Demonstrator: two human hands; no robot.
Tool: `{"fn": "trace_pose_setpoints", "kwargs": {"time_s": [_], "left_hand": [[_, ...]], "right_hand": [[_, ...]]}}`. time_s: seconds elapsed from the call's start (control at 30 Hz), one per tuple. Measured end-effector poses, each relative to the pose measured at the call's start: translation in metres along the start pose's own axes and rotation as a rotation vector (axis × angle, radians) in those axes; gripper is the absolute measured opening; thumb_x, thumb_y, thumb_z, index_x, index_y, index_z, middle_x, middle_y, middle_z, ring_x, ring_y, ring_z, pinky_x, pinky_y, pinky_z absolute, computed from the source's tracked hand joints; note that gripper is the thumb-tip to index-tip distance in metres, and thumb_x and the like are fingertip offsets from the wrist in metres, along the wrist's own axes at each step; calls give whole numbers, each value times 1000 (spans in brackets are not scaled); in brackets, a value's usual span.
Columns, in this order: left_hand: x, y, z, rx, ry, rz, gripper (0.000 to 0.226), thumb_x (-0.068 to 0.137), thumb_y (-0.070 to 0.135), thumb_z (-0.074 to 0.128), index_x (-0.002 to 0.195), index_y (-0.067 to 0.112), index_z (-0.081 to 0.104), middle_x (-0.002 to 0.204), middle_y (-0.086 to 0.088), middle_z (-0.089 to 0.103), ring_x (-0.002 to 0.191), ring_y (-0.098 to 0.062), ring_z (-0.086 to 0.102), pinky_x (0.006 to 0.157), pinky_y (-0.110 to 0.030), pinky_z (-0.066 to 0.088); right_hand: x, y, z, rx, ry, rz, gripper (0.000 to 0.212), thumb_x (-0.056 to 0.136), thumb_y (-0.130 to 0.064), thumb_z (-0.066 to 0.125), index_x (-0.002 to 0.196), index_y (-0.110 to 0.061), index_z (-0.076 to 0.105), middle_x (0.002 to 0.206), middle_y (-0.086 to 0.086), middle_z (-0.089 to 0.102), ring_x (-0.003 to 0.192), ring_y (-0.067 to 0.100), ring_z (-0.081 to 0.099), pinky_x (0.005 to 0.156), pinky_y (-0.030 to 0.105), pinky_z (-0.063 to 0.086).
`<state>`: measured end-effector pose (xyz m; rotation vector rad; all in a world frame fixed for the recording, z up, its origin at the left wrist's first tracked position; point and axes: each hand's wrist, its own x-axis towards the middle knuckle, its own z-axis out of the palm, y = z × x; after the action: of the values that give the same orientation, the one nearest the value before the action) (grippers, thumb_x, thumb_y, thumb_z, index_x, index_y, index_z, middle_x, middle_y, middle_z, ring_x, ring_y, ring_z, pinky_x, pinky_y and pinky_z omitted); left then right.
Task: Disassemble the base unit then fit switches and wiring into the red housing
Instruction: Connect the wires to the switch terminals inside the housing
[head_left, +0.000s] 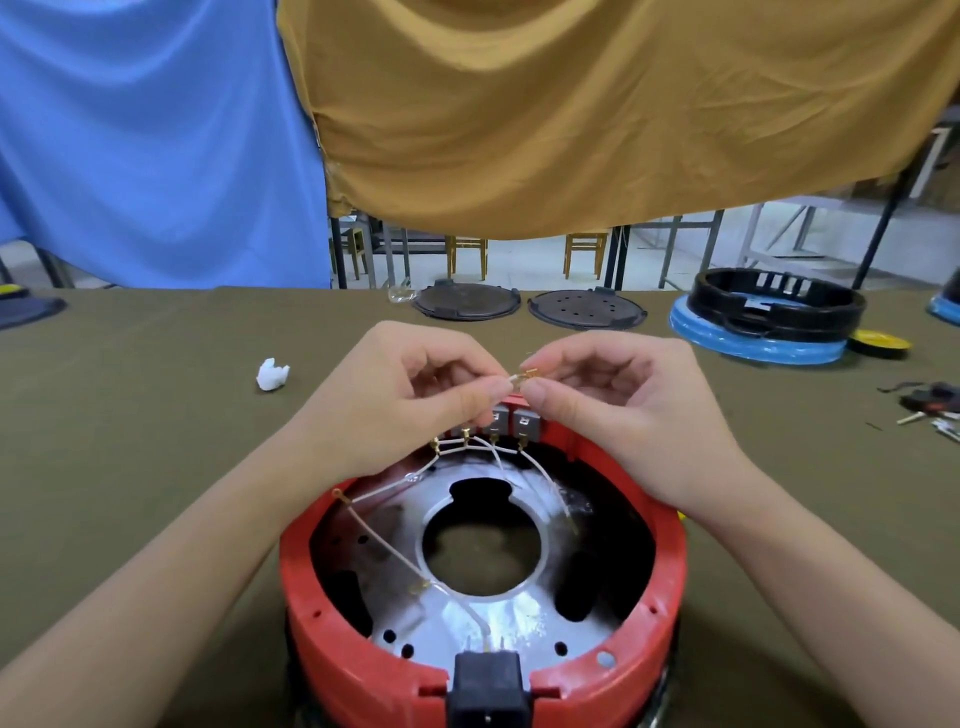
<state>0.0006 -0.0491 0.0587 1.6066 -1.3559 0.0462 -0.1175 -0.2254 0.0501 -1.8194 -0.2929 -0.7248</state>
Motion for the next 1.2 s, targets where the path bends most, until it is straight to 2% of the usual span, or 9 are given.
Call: {"fn": "trace_pose_setpoints", "kwargs": {"time_s": [0.17, 0.33, 0.43, 0.5, 0.67, 0.93, 1.0, 1.13, 1.2], "left_hand": [[0, -1, 0, -57, -12, -3, 10, 88, 19, 71, 91, 10, 75, 68, -3, 71, 61, -29, 65, 59, -42, 54], [1, -2, 0, -86, -15, -22, 6, 89, 18, 70, 91, 15, 75, 69, -4, 72, 63, -29, 67, 60, -36, 55], [1, -1, -1, -112, -44, -57, 8, 92, 13, 67, 88, 15, 74, 66, -1, 70, 59, -11, 65, 58, -19, 51], [0, -1, -1, -135, -76, -72, 8, 92, 10, 65, 88, 10, 72, 63, 1, 68, 58, -6, 63, 58, -15, 49], [-1, 0, -1, -106, -132, -47, 9, 93, 10, 64, 93, 4, 70, 63, 4, 64, 57, -7, 61, 59, -17, 48], [0, -1, -2, -13, -171, -13, 8, 92, 19, 64, 94, 16, 72, 65, 1, 64, 60, -6, 59, 60, -19, 47], [0, -2, -3, -54, -158, -42, 8, 91, 19, 65, 93, 16, 72, 64, 3, 65, 60, -6, 61, 61, -18, 49], [0, -3, -6, -214, -122, -148, 12, 89, 23, 66, 91, 13, 73, 64, 0, 66, 58, -11, 61, 60, -20, 51], [0, -3, -8, -248, -115, -189, 17, 88, 24, 67, 91, 9, 73, 63, -2, 66, 58, -13, 60, 59, -23, 50]], "right_hand": [[0, 2, -1, 44, -39, 22, 10, 84, -7, 71, 92, -3, 73, 75, 8, 72, 65, 19, 63, 65, 25, 54], [0, 3, -4, 89, -74, 56, 12, 87, -6, 67, 96, -3, 74, 73, 12, 71, 66, 15, 63, 65, 21, 52], [0, 4, -4, 98, -86, 72, 15, 85, -8, 67, 98, -3, 75, 76, 6, 73, 68, 13, 65, 65, 20, 53], [-1, 5, -3, 106, -76, 74, 16, 84, -10, 68, 97, -3, 75, 77, 9, 74, 68, 14, 66, 65, 22, 54], [-1, 4, -3, 96, -81, 73, 10, 87, -9, 67, 91, -3, 72, 76, 9, 72, 67, 16, 63, 65, 23, 52], [0, 2, -6, 166, -153, 170, 10, 89, -8, 63, 88, -3, 72, 76, 11, 70, 66, 12, 62, 65, 19, 51], [0, 3, -6, 180, -141, 177, 11, 86, -10, 65, 91, -3, 72, 77, 9, 71, 65, 12, 62, 64, 18, 52], [1, 5, -6, 146, -79, 155, 26, 79, -8, 72, 104, -3, 71, 83, 11, 72, 70, 16, 64, 67, 21, 54], [1, 6, -6, 119, -60, 149, 24, 80, -8, 72, 104, -5, 71, 82, 10, 71, 70, 16, 64, 68, 21, 53]]}}
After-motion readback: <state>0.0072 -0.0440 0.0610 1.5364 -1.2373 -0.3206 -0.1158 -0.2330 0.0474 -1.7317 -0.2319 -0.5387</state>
